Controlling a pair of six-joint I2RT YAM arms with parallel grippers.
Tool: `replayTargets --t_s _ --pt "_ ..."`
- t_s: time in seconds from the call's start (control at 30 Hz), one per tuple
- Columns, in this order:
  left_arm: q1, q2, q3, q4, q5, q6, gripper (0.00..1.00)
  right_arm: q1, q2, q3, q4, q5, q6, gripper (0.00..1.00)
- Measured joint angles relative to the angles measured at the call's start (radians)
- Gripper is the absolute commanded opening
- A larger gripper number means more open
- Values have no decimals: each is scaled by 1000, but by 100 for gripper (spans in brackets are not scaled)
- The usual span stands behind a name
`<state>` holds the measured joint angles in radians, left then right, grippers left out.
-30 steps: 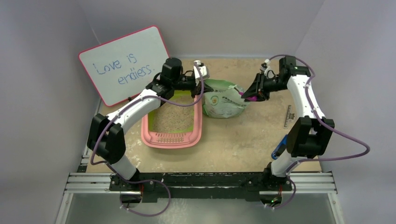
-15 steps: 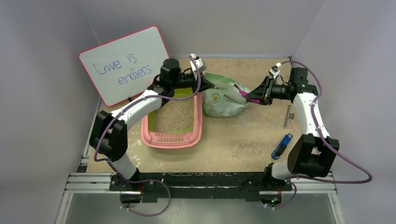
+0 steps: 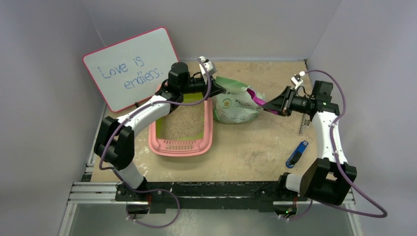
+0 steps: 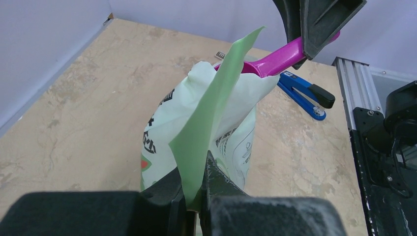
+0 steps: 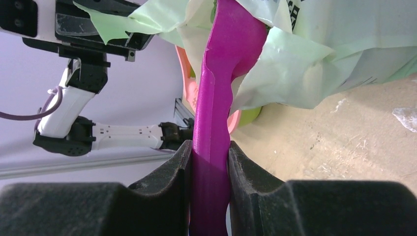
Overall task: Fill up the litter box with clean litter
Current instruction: 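Scoop the cat litter from the cat litter bag.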
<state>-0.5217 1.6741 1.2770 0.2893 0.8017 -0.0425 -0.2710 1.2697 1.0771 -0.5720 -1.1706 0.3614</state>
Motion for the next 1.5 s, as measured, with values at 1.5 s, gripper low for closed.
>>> replayTargets --t_s 1.5 --pt "0 0 -6 9 17 8 0 -252 -283 -359 418 -166 439 0"
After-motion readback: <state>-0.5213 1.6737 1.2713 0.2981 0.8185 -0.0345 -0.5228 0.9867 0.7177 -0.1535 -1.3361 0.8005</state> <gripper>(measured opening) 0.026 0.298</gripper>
